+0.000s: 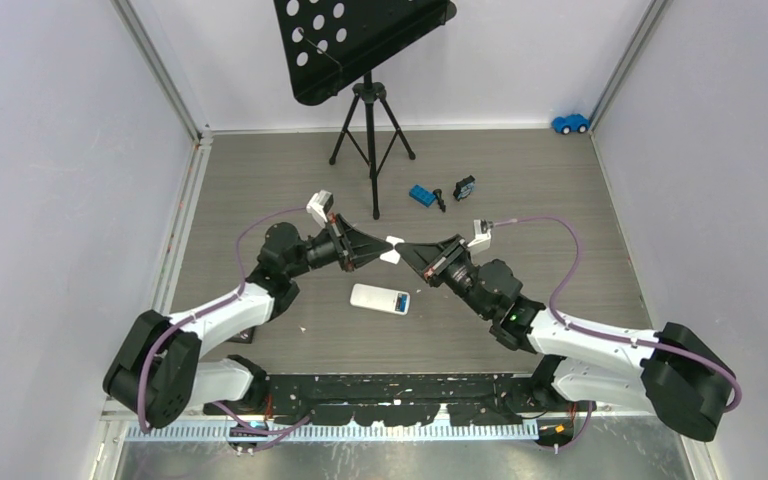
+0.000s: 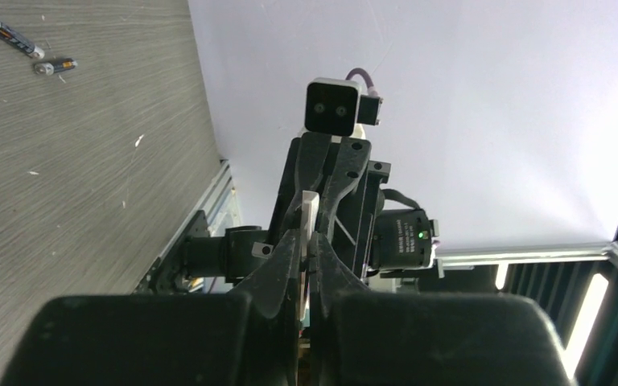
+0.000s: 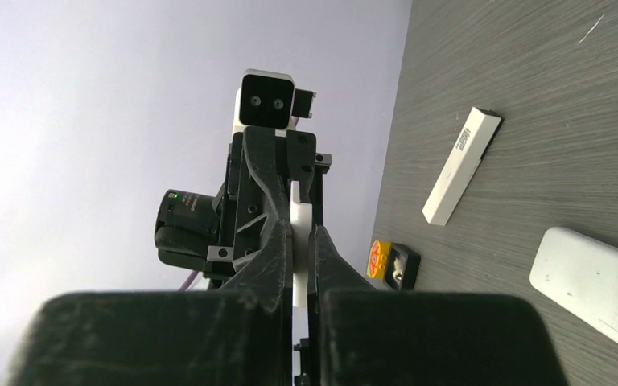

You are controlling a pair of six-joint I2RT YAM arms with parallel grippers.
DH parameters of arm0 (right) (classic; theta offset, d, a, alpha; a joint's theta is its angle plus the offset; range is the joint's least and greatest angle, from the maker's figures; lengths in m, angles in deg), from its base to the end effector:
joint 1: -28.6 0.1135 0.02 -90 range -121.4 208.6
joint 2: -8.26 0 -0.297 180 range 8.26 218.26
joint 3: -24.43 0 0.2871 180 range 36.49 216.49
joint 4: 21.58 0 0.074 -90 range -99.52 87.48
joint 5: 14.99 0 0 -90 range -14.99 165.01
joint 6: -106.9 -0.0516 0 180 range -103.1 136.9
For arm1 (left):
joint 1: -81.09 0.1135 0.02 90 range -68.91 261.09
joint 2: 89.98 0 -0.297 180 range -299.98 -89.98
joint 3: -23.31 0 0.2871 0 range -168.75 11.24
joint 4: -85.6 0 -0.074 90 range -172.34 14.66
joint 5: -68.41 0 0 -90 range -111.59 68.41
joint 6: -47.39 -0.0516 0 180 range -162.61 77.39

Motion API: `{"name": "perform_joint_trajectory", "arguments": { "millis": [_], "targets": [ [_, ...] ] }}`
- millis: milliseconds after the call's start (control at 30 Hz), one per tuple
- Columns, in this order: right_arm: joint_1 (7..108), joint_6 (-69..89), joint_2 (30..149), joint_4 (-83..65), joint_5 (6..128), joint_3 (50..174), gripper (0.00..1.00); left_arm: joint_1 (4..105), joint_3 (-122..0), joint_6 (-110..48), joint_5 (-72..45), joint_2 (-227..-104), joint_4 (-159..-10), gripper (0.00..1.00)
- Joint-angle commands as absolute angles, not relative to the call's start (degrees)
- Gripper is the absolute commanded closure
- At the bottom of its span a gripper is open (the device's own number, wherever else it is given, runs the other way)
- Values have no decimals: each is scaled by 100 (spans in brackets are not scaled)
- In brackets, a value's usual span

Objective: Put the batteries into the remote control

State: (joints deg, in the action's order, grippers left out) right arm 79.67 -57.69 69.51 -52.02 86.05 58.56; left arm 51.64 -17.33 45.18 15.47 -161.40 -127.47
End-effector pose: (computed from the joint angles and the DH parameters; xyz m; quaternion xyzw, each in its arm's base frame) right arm 0.1693 0.1938 0.2502 0.2077 0.6545 0.6139 0.3893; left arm 0.2347 -0.1682 0.2527 -0.1201 0.6853 -0.6984 0.1680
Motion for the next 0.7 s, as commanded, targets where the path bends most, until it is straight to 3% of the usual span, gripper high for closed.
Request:
{"name": "perform_joint_trajectory", "arguments": {
  "millis": [0,167,267,367,533,667],
  "targets": [
    [7942,-5530,6649,-4818,8652,5856,100,5191,-1945,3883,1736,-15744,-12141,87],
    [7915,-5394,6318,-4146,8753,5756,100,5191,-2080,2785,1471,-15403,-10589,39],
    [7897,-5439,6249,-3684,8812,5719,100,5200,-2181,2070,1078,-15285,-9435,22],
    [7882,-5489,6370,-3221,8804,5752,100,5208,-2256,1434,597,-15285,-8480,18],
    [7871,-5794,6954,-2921,8691,5728,100,5209,-2271,628,-373,-15407,-7184,18],
    [7870,-5991,7588,-3396,8535,5614,100,5209,-2070,405,-708,-15538,-7069,30]
  ]
}}
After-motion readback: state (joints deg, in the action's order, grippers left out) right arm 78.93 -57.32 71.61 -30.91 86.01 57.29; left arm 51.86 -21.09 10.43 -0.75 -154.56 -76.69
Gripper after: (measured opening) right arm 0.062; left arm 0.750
